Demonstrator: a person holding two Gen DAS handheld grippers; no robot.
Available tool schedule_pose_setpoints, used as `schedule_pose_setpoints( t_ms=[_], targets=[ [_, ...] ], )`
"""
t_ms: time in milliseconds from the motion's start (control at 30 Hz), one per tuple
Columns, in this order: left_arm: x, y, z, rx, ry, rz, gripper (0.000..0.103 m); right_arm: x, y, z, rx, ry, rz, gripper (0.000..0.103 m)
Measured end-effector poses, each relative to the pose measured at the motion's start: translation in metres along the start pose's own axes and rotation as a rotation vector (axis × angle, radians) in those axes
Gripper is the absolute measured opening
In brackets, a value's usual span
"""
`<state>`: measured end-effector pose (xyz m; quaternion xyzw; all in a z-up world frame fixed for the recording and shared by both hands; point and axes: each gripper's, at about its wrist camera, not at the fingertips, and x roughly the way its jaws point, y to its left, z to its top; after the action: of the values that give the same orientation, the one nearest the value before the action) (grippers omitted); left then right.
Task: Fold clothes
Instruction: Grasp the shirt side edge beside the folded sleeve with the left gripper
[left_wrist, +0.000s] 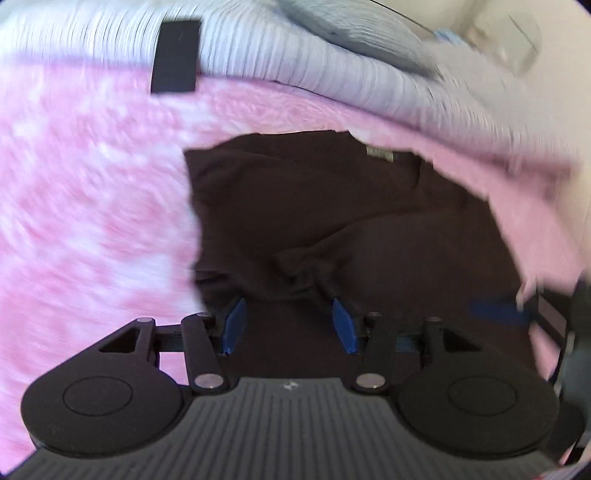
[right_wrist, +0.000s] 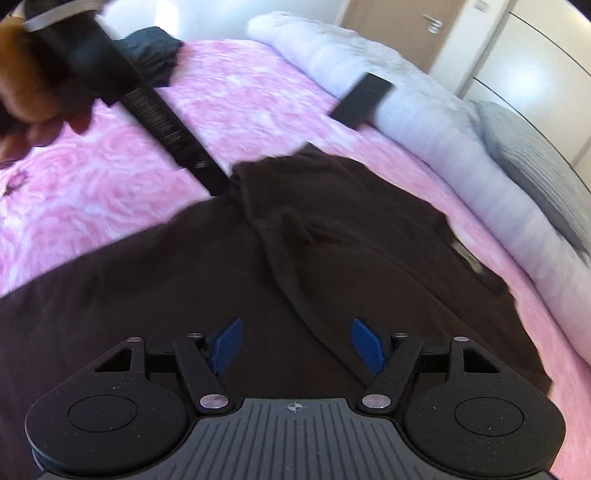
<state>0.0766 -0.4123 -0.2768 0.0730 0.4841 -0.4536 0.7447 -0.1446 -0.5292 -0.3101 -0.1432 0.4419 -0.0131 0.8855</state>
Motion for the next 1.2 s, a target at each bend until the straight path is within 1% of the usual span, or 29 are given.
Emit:
schedule_pose_setpoints(
  t_ms=[67,167,200,233,267,300,333,400,467,567,633,667,700,767,867,933,1067,1133,1200],
  targets=[
    [0.018,0.006,0.005,-0.145,0.013,-0.072,0.048,-0.001,-0.016,-0.014,0.051,0.032,-0.020,0.070],
    [0.043,0.017,0.011,-0.311,0.034,-0.145,0.048,-0.003,-0.042,-0.037,0.109,0.075,-0.067,0.070],
    [0.052,0.018,0.011,-0.350,0.056,-0.166,0.043,-0.004,-0.051,-0.045,0.125,0.088,-0.084,0.070],
    [0.056,0.018,0.011,-0.361,0.067,-0.175,0.039,-0.005,-0.059,-0.052,0.141,0.099,-0.099,0.070],
    [0.060,0.018,0.012,-0.371,0.078,-0.184,0.020,-0.005,-0.066,-0.059,0.155,0.111,-0.113,0.070],
    [0.065,0.017,0.013,-0.382,0.089,-0.193,0.004,-0.005,-0.073,-0.066,0.168,0.122,-0.126,0.070],
    [0.069,0.017,0.014,-0.392,0.100,-0.201,0.004,-0.005,-0.079,-0.071,0.181,0.135,-0.137,0.070],
    [0.057,0.004,0.021,-0.292,0.059,-0.184,0.003,-0.006,-0.090,-0.080,0.207,0.159,-0.157,0.070],
    [0.028,-0.012,0.031,-0.133,-0.082,-0.170,0.004,-0.009,-0.105,-0.084,0.251,0.163,-0.186,0.070],
    [0.004,-0.009,0.031,-0.041,-0.217,-0.130,0.004,-0.012,-0.127,-0.088,0.319,0.161,-0.231,0.070],
    [0.021,0.008,0.026,-0.116,-0.129,-0.068,0.003,-0.007,-0.140,-0.091,0.364,0.175,-0.249,0.070],
    [0.029,0.013,0.023,-0.133,-0.092,-0.064,0.003,-0.002,-0.146,-0.093,0.382,0.189,-0.262,0.070],
    [0.036,0.015,0.020,-0.122,-0.059,-0.067,0.004,0.002,-0.151,-0.095,0.399,0.204,-0.277,0.070],
    [0.043,0.013,0.016,-0.078,-0.018,-0.059,0.004,0.008,-0.161,-0.101,0.439,0.220,-0.301,0.070],
    [0.046,0.010,0.012,-0.032,0.009,-0.038,0.004,0.015,-0.172,-0.107,0.460,0.223,-0.341,0.070],
    [0.045,0.009,0.011,-0.014,0.006,-0.033,0.004,0.019,-0.178,-0.110,0.451,0.214,-0.375,0.070],
    [0.045,0.010,0.010,0.034,-0.012,0.008,0.005,0.034,-0.183,-0.113,0.406,0.220,-0.372,0.070],
    [0.044,0.011,0.012,0.049,-0.021,0.026,0.005,0.037,-0.185,-0.114,0.376,0.206,-0.393,0.070],
    [0.043,0.013,0.015,0.059,-0.017,0.019,0.005,0.034,-0.192,-0.119,0.381,0.212,-0.458,0.070]
  ],
)
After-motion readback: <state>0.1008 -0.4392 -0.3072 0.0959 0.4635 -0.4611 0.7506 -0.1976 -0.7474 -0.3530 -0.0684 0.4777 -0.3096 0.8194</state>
